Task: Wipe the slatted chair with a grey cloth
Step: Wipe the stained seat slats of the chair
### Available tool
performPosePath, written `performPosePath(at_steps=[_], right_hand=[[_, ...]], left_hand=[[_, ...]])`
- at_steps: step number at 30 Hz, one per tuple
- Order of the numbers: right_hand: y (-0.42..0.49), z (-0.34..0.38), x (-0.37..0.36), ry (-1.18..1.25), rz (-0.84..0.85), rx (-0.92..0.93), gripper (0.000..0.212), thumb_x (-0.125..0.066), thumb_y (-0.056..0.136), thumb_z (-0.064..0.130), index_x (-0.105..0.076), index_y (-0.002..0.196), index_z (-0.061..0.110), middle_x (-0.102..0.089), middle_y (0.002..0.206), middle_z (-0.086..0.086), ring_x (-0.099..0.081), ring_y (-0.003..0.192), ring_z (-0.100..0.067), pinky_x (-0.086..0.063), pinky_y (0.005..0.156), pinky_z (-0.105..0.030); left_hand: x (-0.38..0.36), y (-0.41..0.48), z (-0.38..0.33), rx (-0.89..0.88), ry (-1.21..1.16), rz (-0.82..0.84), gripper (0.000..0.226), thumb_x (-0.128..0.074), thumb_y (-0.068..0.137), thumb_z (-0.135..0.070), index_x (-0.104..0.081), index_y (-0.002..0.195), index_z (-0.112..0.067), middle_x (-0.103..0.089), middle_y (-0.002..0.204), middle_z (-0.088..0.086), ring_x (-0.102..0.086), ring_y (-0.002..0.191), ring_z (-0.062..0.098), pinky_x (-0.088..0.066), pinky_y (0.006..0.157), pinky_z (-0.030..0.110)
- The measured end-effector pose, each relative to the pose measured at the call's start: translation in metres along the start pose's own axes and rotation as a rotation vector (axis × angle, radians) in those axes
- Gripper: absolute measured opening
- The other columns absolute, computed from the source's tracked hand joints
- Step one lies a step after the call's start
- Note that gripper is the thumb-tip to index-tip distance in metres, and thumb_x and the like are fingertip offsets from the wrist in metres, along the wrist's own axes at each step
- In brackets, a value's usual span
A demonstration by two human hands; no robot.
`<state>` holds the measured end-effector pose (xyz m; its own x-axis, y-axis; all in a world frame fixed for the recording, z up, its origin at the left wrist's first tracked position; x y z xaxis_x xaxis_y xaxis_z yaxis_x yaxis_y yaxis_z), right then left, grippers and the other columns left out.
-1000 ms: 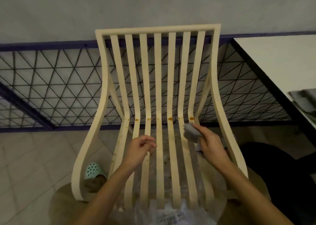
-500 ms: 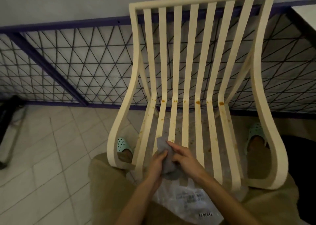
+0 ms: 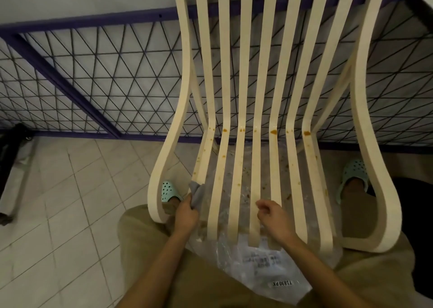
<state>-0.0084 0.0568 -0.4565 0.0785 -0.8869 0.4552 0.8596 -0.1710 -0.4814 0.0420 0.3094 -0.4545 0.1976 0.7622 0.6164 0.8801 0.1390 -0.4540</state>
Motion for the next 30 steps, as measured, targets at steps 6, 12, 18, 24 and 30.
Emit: performPosePath(at_steps=[6,12,18,24,30], right_hand=[[0.001,-0.009,-0.005,0.007,0.012,-0.056,0.039,-0.059,0.093,0.008,-0.048,0.127,0.022,-0.064,0.097,-0.005,-0.058,0.079,-0.014,-0.043,0.063,-0.018],[0.013,-0.028,0.000,0.063,0.131,-0.245,0.039,-0.064,0.088,0.011,-0.056,0.126,0.010,-0.067,0.115,-0.013,-0.065,0.100,-0.028,-0.055,0.089,-0.043],[0.003,-0.005,0.003,-0.360,0.034,-0.041,0.046,-0.060,0.092,0.022,-0.046,0.134,0.014,-0.049,0.130,-0.010,-0.056,0.106,-0.024,-0.050,0.088,-0.033],[-0.010,0.050,-0.007,-0.178,0.035,0.247,0.028,-0.057,0.094,0.013,-0.060,0.121,0.019,-0.057,0.114,-0.001,-0.056,0.095,-0.009,-0.043,0.076,-0.014],[0.014,0.072,-0.017,0.035,0.063,0.261,0.017,-0.055,0.094,0.012,-0.069,0.102,0.019,-0.065,0.099,0.005,-0.058,0.086,0.000,-0.044,0.065,-0.006]], left_hand=[[-0.017,0.013,0.019,0.055,-0.002,0.056,0.046,-0.044,0.098,-0.006,-0.042,0.143,-0.009,-0.061,0.121,0.015,-0.059,0.101,0.024,-0.049,0.083,0.032],[-0.034,0.015,0.032,0.037,-0.060,0.099,0.047,-0.045,0.097,-0.009,-0.043,0.144,-0.013,-0.066,0.114,0.011,-0.065,0.098,0.022,-0.055,0.080,0.035],[-0.020,0.005,0.011,-0.228,0.101,-0.027,0.034,-0.045,0.099,-0.006,-0.056,0.128,-0.017,-0.067,0.109,0.010,-0.064,0.098,0.025,-0.051,0.081,0.032],[0.018,-0.029,-0.053,-0.595,0.133,-0.094,0.038,-0.055,0.096,-0.010,-0.059,0.131,-0.022,-0.064,0.120,-0.005,-0.059,0.107,0.007,-0.051,0.096,0.033],[0.105,-0.060,-0.122,-0.728,-0.103,-0.302,0.035,-0.052,0.096,-0.014,-0.056,0.131,-0.017,-0.062,0.116,-0.004,-0.059,0.104,0.001,-0.050,0.086,0.014]])
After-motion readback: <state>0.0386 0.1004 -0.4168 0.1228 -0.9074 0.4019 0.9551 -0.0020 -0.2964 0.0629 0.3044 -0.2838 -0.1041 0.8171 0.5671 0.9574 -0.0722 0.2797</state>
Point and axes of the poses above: each hand's wrist, its own y-axis towards the middle knuckle, its own x-axis out of the back of the hand, z = x × y, the point moved 5 cm from there along y, towards the middle knuckle
